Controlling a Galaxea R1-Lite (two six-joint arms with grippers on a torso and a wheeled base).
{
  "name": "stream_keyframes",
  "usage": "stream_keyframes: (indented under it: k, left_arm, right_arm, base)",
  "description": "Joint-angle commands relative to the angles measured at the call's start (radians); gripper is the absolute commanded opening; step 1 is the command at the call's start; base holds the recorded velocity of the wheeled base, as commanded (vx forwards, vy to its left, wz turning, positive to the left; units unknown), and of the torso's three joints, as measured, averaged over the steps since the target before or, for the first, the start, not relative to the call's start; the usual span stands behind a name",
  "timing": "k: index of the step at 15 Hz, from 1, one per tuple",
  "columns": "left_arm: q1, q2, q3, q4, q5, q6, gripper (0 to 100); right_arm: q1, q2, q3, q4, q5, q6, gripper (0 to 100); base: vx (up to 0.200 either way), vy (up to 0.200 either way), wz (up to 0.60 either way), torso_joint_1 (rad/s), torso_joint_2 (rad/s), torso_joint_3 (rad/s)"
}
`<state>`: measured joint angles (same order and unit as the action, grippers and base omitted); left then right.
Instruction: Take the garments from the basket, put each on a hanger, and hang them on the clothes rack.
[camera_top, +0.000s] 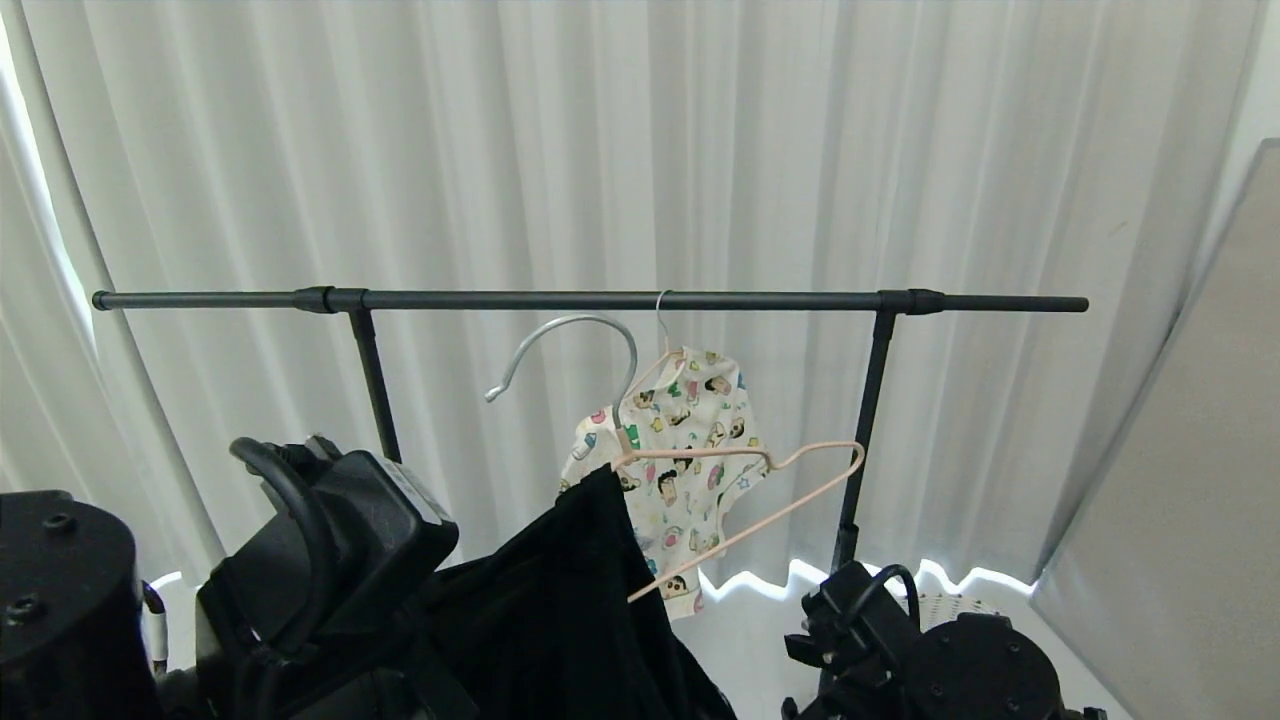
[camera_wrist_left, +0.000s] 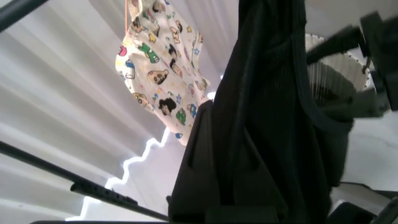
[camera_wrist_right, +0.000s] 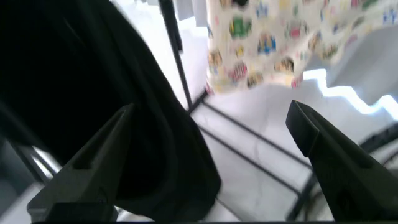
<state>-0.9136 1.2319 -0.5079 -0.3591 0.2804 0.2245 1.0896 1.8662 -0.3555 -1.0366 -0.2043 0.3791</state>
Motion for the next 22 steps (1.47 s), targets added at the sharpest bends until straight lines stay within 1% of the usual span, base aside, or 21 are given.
stream_keyframes:
  k: [1,4,5,7,10,11,12,14,16,17,18,19,20,21,22]
  left_arm:
    - [-0.001,0.000,-0.003,0.000,0.000,-0.001,0]
    - [0.002,-0.002,0.017,0.000,0.000,-0.001,0]
    - [0.009,-0.003,0.031,0.002,0.000,0.001,0]
    - [0.032,-0.020,0.071,0.002,0.000,0.001,0]
    - [0.018,-0.083,0.144,0.002,-0.007,0.016,0]
    - [0.016,-0.094,0.160,0.002,-0.012,0.016,0]
    - [0.013,-0.101,0.166,0.002,-0.023,0.016,0]
    - [-0.011,-0.091,0.180,0.002,-0.046,0.018,0]
    - [-0.011,-0.048,0.206,0.003,-0.049,0.018,0]
    - [-0.008,-0.014,0.236,0.003,-0.043,0.018,0]
    - [-0.007,0.003,0.255,0.003,-0.041,0.016,0]
    - [-0.007,0.003,0.255,0.003,-0.041,0.016,0]
    - [-0.007,0.011,0.261,0.003,-0.041,0.016,0]
    - [0.001,0.040,0.266,0.003,-0.040,0.010,0]
    - [0.019,0.052,0.266,0.003,-0.035,0.009,0]
  right_arm:
    - [0.003,0.002,0.035,0.000,-0.003,-0.002,100]
    - [-0.008,0.001,0.079,0.000,-0.066,-0.006,100]
    - [-0.034,-0.001,0.102,0.000,-0.081,-0.009,100]
    - [-0.126,-0.016,0.118,0.000,-0.093,-0.036,100]
    - [-0.341,-0.018,0.092,-0.005,-0.095,-0.187,100]
    - [-0.396,-0.019,0.078,-0.014,-0.095,-0.210,100]
    - [-0.431,-0.019,0.056,-0.028,-0.095,-0.215,100]
    - [-0.451,-0.050,0.021,-0.039,-0.087,-0.220,100]
    - [-0.450,-0.088,0.024,-0.039,-0.078,-0.247,100]
    - [-0.450,-0.125,0.040,-0.039,-0.052,-0.276,100]
    - [-0.448,-0.157,0.047,-0.039,-0.023,-0.289,100]
    - [-0.448,-0.160,0.047,-0.039,-0.020,-0.290,100]
    - [-0.447,-0.213,0.052,-0.031,0.039,-0.318,100]
    - [-0.445,-0.257,0.056,0.009,0.111,-0.359,100]
    - [-0.447,-0.275,0.058,0.041,0.147,-0.388,100]
  base:
    - [0.000,0.000,0.00,0.000,0.00,0.000]
    - [0.000,0.000,0.00,0.000,0.00,0.000]
    - [0.000,0.000,0.00,0.000,0.00,0.000]
    - [0.000,0.000,0.00,0.000,0.00,0.000]
    - [0.000,0.000,0.00,0.000,0.00,0.000]
    - [0.000,0.000,0.00,0.000,0.00,0.000]
    - [0.000,0.000,0.00,0.000,0.00,0.000]
    - [0.000,0.000,0.00,0.000,0.00,0.000]
    - [0.000,0.000,0.00,0.000,0.00,0.000]
    - [0.000,0.000,0.00,0.000,0.00,0.000]
    - [0.000,0.000,0.00,0.000,0.00,0.000]
    - [0.000,0.000,0.00,0.000,0.00,0.000]
    - [0.000,0.000,0.00,0.000,0.00,0.000]
    - [0.000,0.000,0.00,0.000,0.00,0.000]
    - [0.000,0.000,0.00,0.000,0.00,0.000]
